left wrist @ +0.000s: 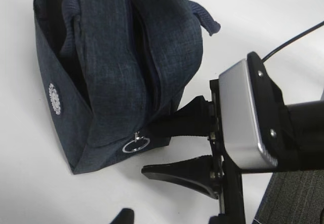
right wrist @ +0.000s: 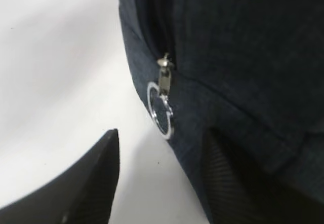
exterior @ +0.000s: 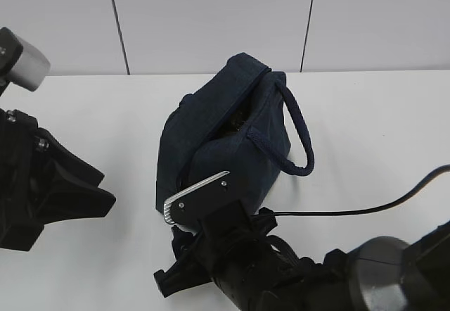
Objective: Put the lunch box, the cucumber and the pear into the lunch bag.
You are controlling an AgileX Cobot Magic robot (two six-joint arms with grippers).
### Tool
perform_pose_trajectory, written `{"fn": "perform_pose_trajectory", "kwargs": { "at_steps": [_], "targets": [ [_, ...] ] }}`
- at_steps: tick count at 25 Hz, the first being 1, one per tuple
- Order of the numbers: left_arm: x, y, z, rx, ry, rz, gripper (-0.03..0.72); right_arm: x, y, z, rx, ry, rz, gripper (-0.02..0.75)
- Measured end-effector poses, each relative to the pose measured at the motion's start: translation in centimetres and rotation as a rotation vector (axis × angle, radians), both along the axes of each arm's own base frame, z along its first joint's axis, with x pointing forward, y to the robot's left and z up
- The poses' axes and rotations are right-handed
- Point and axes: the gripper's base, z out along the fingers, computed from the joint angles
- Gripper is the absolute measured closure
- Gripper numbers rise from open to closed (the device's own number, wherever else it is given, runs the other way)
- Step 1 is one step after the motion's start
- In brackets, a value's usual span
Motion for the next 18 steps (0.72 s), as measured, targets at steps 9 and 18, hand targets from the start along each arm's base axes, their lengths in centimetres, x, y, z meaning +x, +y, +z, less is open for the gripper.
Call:
{"fn": "perform_pose_trajectory", "kwargs": {
  "at_steps": [9,18],
  "targets": [
    [0.0,0.0,0.0,0.0,-0.001,0.001,0.419,0.3,1.0,0.4,0.005,-0.035,0.053,0.328],
    [0.0,0.0,0.0,0.0,-0.001,0.001,0.421,0.4,1.4,-0.7,-0.017,-0.001,0.058,0.482]
  ]
}}
